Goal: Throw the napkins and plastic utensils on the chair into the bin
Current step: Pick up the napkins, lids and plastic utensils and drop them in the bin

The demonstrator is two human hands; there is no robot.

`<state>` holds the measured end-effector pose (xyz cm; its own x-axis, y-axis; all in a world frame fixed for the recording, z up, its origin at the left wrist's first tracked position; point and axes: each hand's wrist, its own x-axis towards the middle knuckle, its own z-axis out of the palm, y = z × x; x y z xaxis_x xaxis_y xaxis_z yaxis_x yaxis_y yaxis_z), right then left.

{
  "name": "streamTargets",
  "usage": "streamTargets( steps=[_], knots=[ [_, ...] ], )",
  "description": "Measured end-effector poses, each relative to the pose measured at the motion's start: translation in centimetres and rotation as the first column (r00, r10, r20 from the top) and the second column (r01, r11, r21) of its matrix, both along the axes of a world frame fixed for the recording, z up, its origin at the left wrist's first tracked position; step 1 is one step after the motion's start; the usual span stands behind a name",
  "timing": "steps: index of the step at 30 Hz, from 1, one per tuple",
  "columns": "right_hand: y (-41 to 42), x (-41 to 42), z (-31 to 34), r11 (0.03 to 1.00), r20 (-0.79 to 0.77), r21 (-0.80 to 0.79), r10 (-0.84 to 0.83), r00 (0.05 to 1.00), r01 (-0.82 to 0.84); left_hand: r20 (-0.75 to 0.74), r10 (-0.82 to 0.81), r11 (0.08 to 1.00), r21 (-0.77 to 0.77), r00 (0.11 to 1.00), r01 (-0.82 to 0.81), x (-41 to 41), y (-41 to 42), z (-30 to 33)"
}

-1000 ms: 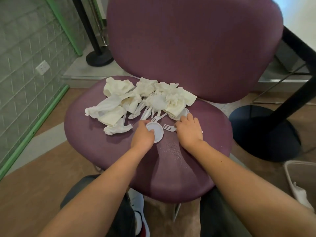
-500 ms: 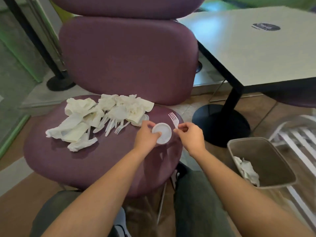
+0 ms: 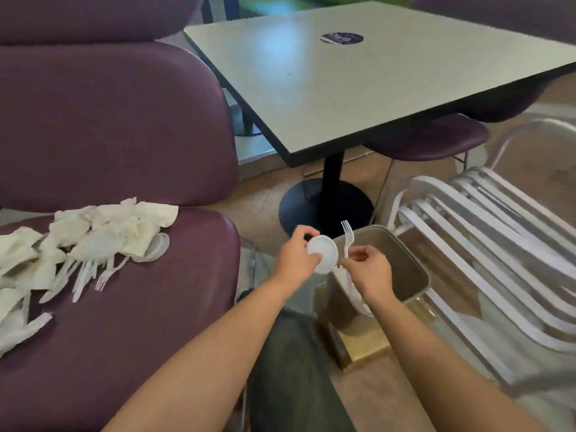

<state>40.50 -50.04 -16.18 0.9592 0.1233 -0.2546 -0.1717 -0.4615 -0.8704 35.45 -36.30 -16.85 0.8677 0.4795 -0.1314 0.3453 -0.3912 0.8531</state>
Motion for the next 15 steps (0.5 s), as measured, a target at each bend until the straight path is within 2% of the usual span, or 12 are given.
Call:
streamTargets(
  steps=[4, 7, 12, 15],
  knots=[
    [-2.4, 2.2, -2.1, 0.994, -0.072, -0.088, -0.071, 0.995, 0.065, -0.069, -0.052, 0.993, 0.101, 0.996, 0.059, 3.0, -2.9, -2.0],
    [-3.5, 3.6, -3.6, 0.983, -0.106, -0.163, -0.103, 0.989, 0.085, -0.106, -0.058, 0.991, 0.118, 0.993, 0.07, 5.1, -4.9, -3.6],
    [-4.1, 4.5, -4.6, 0.94, -0.195, -0.322, 0.054, 0.979, -0.116, -0.2, -0.088, 0.993, 0.056, 0.976, 0.101, 6.9, -6.4, -5.2],
    [-3.5, 4.2, -4.5, 0.929, -0.193, -0.337, 0.088, 0.977, -0.151, -0.167, -0.059, 0.993, 0.092, 0.984, 0.075, 6.6, -5.6, -4.9]
  ],
)
